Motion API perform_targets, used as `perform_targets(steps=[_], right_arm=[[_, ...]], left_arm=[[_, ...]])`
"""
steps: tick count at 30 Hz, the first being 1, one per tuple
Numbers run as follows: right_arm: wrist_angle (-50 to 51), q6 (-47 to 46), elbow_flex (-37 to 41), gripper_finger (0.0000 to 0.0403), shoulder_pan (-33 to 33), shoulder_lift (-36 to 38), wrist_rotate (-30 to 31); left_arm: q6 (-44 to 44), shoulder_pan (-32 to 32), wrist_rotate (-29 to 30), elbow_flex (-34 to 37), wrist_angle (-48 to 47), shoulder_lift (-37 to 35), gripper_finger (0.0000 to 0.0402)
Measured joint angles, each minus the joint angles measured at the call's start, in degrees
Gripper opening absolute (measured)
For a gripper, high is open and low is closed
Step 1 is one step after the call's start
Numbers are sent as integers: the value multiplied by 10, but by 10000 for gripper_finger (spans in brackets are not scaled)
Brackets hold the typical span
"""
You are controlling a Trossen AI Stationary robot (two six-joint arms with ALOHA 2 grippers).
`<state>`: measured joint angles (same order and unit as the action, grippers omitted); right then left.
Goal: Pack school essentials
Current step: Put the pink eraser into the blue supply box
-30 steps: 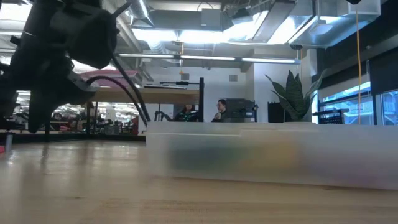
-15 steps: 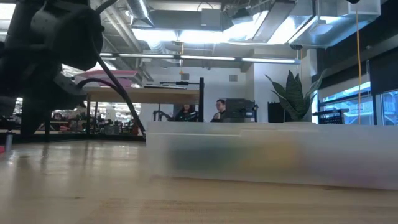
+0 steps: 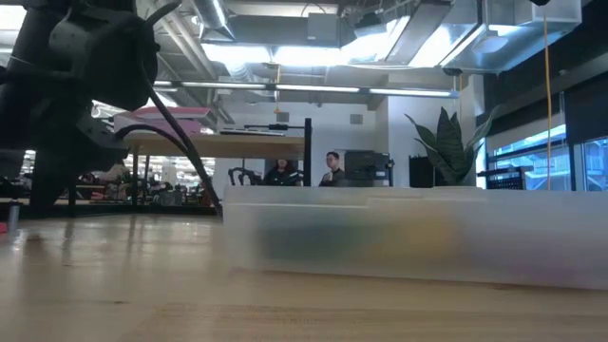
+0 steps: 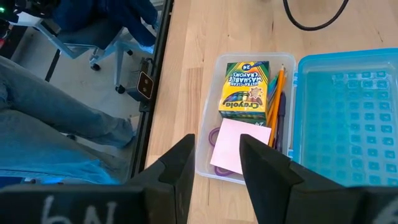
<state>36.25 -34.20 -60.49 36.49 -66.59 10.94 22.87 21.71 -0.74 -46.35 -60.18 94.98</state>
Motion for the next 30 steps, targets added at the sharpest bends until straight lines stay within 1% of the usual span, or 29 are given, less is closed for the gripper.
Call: perform_targets(steps=[3, 8, 13, 19, 23, 30], right_arm=[[0, 0, 0, 129, 0, 0, 0], [0, 0, 0, 129, 0, 0, 0], [0, 0, 0, 129, 0, 0, 0], [0, 0, 0, 129, 0, 0, 0], [-1, 0, 0, 129, 0, 0, 0], [-1, 0, 0, 129, 0, 0, 0]], left_arm=[[-12, 0, -3, 1, 0, -4, 394], [-27, -7, -4, 2, 2, -38, 394], [-41, -9, 23, 2, 9, -63, 394], [-45, -8, 23, 7, 36, -66, 394], [-43, -7, -8, 32, 52, -66, 394], [-53, -5, -7, 37, 49, -66, 394]])
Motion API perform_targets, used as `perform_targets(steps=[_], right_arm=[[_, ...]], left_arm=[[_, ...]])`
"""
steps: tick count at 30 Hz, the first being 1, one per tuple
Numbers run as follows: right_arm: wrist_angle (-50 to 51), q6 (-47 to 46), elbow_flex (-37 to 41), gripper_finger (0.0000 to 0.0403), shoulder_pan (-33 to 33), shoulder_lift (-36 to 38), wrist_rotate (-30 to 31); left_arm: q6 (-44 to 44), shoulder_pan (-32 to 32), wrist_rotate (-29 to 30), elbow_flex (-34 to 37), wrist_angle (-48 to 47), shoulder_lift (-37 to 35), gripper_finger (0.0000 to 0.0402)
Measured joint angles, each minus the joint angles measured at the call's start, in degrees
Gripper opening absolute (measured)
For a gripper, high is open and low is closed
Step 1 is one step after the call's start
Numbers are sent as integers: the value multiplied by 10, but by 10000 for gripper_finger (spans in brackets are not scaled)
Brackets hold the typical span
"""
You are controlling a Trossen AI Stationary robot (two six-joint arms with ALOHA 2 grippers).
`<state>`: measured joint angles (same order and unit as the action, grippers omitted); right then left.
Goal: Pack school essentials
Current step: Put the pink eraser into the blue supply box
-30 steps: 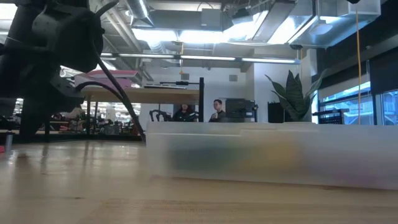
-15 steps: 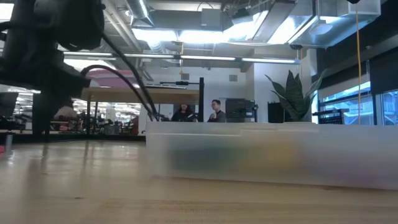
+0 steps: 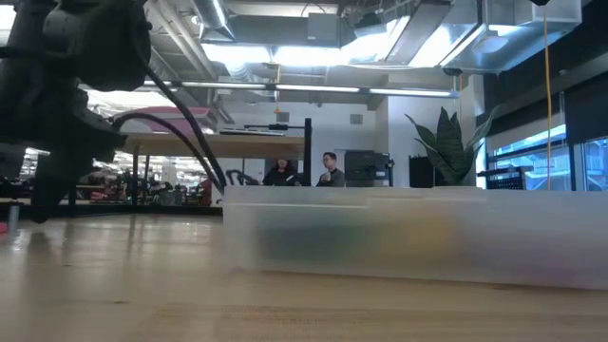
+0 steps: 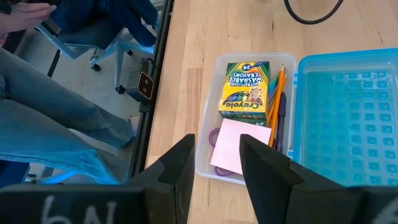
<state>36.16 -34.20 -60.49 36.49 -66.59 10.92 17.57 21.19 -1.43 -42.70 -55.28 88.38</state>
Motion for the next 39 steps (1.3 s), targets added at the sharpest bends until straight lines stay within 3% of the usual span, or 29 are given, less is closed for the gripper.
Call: perform_targets(steps=[39], right_arm=[[-1, 0, 0, 129, 0, 0, 0]], left_arm=[[-14, 0, -11, 24, 20, -5, 394]])
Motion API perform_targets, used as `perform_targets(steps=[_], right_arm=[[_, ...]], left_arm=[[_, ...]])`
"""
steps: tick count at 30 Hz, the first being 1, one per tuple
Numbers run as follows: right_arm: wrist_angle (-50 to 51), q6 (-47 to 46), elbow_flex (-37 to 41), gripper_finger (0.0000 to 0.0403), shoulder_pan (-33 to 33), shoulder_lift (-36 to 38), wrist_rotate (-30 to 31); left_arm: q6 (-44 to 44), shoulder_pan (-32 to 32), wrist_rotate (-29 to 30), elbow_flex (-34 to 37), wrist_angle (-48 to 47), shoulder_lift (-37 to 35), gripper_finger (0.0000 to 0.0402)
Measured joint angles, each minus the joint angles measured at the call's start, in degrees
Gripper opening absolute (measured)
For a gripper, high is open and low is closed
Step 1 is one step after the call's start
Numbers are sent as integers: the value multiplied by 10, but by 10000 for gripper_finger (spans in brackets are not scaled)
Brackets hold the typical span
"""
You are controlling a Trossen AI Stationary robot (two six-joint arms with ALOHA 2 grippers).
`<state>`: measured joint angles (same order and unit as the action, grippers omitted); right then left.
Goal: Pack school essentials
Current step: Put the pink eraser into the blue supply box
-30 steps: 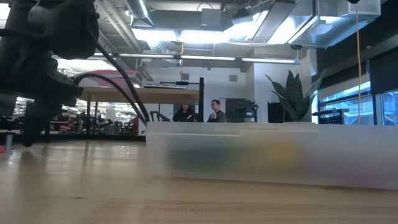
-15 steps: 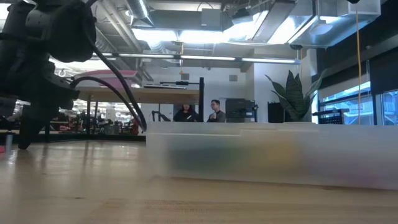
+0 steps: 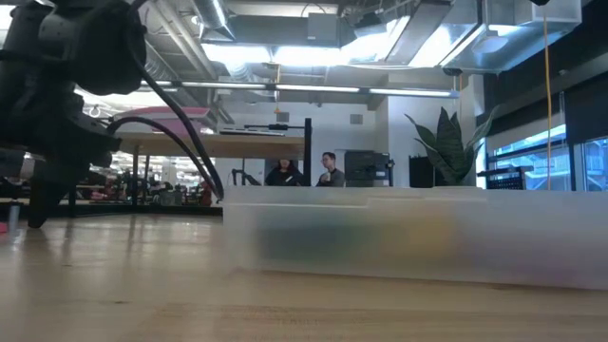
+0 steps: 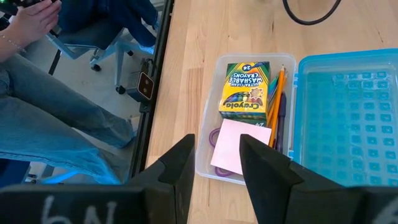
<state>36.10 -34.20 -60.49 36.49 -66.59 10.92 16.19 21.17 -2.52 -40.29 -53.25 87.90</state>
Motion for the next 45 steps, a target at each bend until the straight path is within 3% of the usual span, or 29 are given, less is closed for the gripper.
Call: perform_targets(steps=[25, 45], right_arm=[[0, 0, 0, 129, 0, 0, 0], [0, 0, 0, 129, 0, 0, 0]], left_arm=[[62, 57, 33, 0, -1, 0, 394], [13, 40, 10, 5, 11, 1, 394]])
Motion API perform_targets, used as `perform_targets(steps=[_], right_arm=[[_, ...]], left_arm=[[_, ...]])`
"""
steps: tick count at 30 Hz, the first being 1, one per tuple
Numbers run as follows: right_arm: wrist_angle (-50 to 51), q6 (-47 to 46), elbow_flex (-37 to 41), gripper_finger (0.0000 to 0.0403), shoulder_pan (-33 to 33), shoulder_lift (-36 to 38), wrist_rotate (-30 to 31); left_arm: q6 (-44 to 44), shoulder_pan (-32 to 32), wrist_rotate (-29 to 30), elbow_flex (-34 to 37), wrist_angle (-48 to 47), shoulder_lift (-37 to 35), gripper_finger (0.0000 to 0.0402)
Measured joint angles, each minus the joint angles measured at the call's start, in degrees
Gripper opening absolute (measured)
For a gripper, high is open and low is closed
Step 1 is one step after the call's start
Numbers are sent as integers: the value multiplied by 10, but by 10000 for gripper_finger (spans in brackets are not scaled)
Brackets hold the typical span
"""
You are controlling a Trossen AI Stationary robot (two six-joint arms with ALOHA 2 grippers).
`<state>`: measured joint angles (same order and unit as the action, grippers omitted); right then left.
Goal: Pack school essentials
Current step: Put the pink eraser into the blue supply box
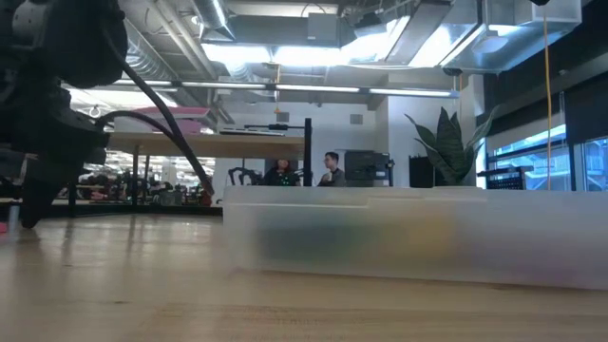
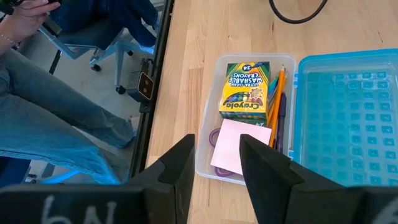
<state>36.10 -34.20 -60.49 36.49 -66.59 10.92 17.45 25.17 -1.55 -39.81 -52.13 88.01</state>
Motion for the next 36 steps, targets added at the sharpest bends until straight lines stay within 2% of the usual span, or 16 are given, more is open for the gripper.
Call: perform_targets(steps=[8, 36], right_arm=[[0, 0, 0, 129, 0, 0, 0], [0, 0, 0, 129, 0, 0, 0]], left_arm=[[0, 2, 6, 0, 3, 0, 374], [-2, 21, 25, -1, 8, -1, 199]])
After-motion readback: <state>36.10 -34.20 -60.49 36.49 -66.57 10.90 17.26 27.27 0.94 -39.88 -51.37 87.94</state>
